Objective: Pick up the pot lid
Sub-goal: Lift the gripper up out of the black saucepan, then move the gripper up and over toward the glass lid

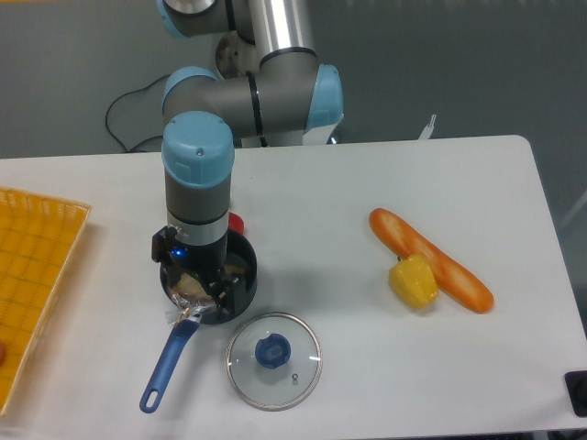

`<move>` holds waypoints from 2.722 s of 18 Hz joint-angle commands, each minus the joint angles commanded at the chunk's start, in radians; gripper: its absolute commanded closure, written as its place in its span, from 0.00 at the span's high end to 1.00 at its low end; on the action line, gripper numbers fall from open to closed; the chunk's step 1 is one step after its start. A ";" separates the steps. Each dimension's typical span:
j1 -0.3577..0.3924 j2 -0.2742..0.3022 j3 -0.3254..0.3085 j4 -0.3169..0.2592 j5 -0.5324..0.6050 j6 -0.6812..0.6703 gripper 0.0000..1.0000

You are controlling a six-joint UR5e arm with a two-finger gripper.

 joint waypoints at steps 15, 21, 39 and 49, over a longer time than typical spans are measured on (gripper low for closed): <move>-0.023 -0.029 -0.026 0.078 0.086 -0.014 1.00; -0.021 -0.057 -0.012 0.107 0.094 -0.078 1.00; 0.074 -0.138 0.044 0.109 0.112 -0.241 1.00; 0.183 -0.143 0.003 0.078 0.173 -0.442 1.00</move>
